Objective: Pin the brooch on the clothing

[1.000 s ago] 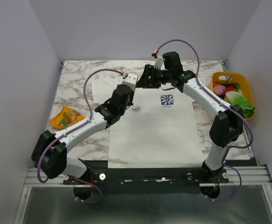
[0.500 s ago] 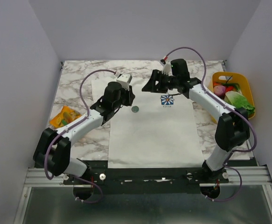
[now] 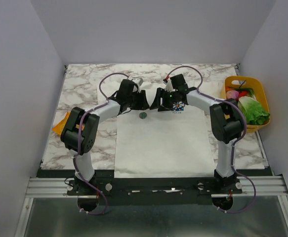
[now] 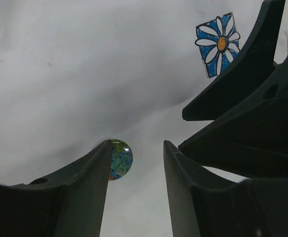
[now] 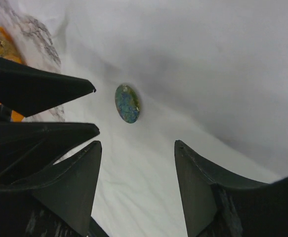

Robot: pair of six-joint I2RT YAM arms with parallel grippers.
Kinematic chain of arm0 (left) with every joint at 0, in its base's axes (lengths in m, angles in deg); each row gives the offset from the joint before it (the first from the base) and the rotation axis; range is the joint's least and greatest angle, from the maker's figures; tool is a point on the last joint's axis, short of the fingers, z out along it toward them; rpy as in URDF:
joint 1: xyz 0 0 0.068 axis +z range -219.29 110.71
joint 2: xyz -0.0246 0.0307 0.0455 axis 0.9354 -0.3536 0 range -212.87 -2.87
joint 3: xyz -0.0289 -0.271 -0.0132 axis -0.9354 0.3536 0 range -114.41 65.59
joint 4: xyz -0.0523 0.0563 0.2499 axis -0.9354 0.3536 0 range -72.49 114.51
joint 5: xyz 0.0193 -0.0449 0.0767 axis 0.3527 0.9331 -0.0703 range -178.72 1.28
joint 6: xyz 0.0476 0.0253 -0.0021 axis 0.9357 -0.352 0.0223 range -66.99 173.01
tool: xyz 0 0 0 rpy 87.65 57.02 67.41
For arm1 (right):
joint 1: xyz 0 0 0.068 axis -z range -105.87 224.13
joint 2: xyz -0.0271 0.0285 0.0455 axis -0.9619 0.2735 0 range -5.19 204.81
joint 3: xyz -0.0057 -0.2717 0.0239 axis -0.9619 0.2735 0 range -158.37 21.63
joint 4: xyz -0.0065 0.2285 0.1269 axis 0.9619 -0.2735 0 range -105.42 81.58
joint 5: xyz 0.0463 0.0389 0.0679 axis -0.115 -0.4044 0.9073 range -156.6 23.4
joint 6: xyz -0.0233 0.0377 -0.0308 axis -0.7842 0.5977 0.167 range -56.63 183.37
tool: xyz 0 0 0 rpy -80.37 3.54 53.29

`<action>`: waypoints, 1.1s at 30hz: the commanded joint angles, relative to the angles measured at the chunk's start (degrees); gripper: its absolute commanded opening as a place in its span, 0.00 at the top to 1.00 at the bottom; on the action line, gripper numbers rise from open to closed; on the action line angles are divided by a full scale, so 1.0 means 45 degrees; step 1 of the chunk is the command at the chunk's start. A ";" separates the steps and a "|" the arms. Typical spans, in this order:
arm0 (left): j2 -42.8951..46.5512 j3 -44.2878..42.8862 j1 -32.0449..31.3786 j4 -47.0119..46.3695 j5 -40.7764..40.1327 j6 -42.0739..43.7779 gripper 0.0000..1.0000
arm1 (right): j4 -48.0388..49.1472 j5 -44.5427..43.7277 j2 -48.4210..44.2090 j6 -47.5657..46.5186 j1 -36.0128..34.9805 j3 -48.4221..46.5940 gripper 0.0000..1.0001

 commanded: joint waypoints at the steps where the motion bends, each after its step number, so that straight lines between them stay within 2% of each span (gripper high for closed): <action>1: -0.0102 -0.1469 -0.1075 0.2351 -0.2148 0.1279 0.38 | 0.0076 -0.0685 -0.0231 0.0220 0.0168 -0.0019 0.32; 4: -0.0199 -0.1919 -0.1699 0.3231 -0.4023 0.1689 0.33 | 0.0115 -0.1097 -0.0562 0.0552 0.0695 0.0643 0.32; 9: -0.0960 -0.2993 -0.2811 0.4946 -0.7066 0.2393 0.32 | 0.0934 -0.1527 -0.1945 0.1040 0.1789 0.2148 0.31; 12: -0.1546 -0.3755 -0.3204 0.5943 -0.8123 0.2765 0.33 | 0.1599 -0.1781 -0.2573 0.1333 0.2394 0.3261 0.30; 20: -0.2035 -0.3972 -0.3537 0.6494 -0.9359 0.2765 0.40 | 0.2049 -0.1977 -0.3220 0.1315 0.3352 0.4397 0.30; 33: -0.2601 -0.4147 -0.3615 0.6299 -0.9183 0.2785 0.37 | 0.2225 -0.1411 -0.2946 0.1295 0.3431 0.4358 0.30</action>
